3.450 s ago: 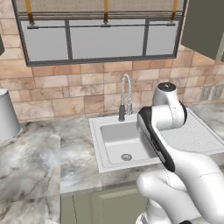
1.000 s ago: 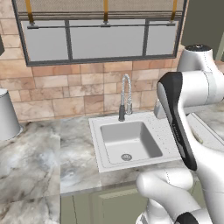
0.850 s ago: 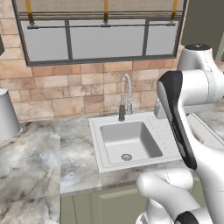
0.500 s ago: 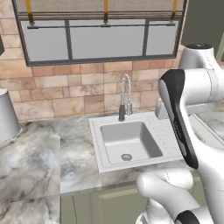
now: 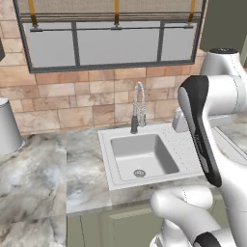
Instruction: Pick up the dish brush and soap dispenser from the sink, and place them back in the cabinet, and close the cabinet doors.
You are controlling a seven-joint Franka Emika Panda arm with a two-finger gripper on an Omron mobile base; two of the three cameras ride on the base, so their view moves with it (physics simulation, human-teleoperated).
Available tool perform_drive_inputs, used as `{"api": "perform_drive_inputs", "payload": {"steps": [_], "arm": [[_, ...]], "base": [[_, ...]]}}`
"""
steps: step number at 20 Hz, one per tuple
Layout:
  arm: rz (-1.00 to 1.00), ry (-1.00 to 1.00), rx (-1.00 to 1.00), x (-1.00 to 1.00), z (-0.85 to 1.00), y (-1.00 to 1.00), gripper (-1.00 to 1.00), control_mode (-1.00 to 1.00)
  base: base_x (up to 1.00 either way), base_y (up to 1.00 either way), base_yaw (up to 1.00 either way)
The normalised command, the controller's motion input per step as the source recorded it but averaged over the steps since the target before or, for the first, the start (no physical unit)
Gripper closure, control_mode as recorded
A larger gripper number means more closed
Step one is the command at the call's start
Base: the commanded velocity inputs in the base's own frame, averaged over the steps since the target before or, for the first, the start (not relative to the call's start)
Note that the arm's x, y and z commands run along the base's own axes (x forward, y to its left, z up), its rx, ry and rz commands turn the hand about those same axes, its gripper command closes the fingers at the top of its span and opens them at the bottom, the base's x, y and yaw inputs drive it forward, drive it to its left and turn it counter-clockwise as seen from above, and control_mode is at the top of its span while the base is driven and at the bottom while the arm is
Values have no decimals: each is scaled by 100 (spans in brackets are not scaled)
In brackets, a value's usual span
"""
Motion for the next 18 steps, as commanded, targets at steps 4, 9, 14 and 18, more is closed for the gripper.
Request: {"api": "perform_drive_inputs", "payload": {"steps": [4, 9, 14, 18], "arm": [[0, 0, 0, -7, 0, 0, 100, 100], [0, 0, 0, 0, 0, 0, 100, 100], [0, 0, 0, 0, 0, 0, 100, 100], [0, 0, 0, 0, 0, 0, 100, 100]], "base": [[-9, 0, 0], [-50, 0, 0], [-59, -1, 0], [-57, -8, 0]]}}
